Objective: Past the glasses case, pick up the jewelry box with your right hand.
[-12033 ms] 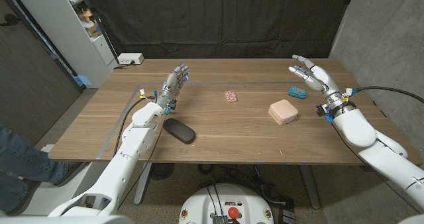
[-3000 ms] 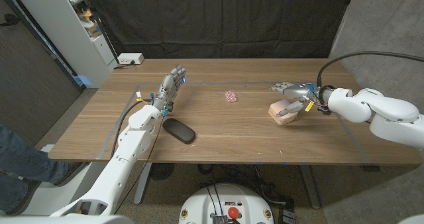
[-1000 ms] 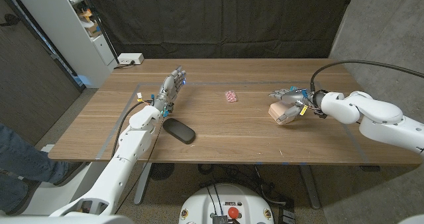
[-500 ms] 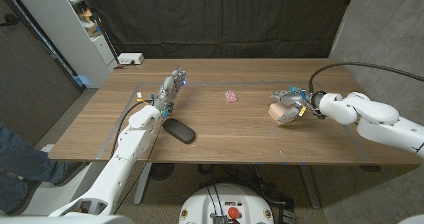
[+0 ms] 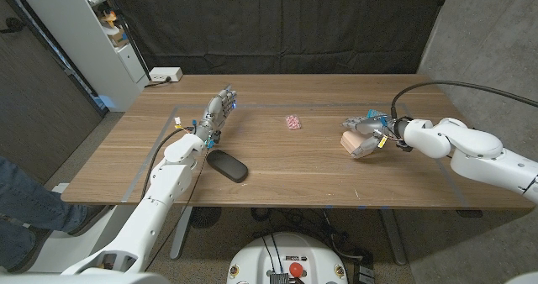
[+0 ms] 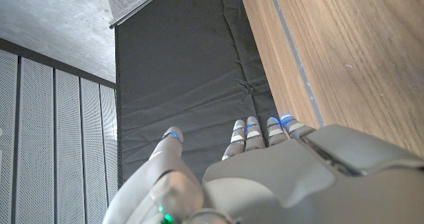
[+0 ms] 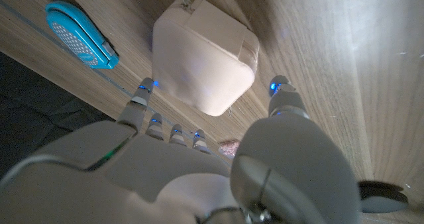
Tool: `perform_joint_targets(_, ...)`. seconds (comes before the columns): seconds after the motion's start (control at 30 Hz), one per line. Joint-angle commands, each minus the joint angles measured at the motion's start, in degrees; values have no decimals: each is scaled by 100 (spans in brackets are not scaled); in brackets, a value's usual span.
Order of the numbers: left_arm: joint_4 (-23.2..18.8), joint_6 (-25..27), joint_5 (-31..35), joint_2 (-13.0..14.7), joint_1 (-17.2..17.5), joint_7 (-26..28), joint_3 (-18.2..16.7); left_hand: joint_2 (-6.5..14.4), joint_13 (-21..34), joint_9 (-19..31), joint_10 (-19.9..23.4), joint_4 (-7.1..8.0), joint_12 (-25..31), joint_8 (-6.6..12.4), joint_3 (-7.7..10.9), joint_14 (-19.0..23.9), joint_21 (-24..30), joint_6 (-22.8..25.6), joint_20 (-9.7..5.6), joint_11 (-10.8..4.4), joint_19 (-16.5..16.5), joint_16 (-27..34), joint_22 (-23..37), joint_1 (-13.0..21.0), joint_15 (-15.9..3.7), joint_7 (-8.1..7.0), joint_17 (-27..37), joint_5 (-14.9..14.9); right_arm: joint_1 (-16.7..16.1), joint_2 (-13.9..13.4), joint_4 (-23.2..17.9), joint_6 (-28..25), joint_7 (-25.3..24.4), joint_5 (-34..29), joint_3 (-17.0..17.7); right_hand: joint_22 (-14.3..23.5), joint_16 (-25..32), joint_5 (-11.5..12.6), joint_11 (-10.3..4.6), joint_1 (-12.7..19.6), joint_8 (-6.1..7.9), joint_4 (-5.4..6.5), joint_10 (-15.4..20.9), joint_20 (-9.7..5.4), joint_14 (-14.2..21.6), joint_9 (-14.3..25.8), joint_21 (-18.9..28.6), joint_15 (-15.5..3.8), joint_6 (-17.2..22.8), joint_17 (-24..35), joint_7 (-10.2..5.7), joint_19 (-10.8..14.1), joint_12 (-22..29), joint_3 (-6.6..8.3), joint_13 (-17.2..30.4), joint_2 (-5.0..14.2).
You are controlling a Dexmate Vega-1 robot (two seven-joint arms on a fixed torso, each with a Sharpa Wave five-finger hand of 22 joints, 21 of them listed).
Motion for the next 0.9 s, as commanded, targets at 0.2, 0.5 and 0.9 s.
perform_joint_targets(0.2,57,53,25,-16,-46,2,19,66,18,18,-4,-33,27,22,21,-7,28,50,63,40,-13,41,6,0,41,3,31,0,113,125,231,33,15,38,-131,23,67,51,-25,98,44,1,-105,6,149,17,65,30,95,-9,-5,155,73,-43,16,12)
perform_joint_targets(0.5,74,41,21,-25,-39,2,5,68,18,18,-6,-38,27,23,16,-9,27,60,72,39,-19,41,7,-3,33,4,31,0,98,151,388,320,-369,160,-89,16,323,58,48,477,134,12,401,-64,1063,83,419,-214,496,2,-106,1660,247,-162,136,177)
perform_joint_targets(0.9,128,18,12,-42,-76,-29,-2,70,19,18,-5,-43,28,24,10,-11,33,72,98,26,-7,41,7,-7,33,-5,32,-1,100,183,567,728,-740,228,-61,-42,607,8,-84,1083,313,-19,1152,-379,1978,166,630,-633,1194,118,-244,3485,530,-182,329,405)
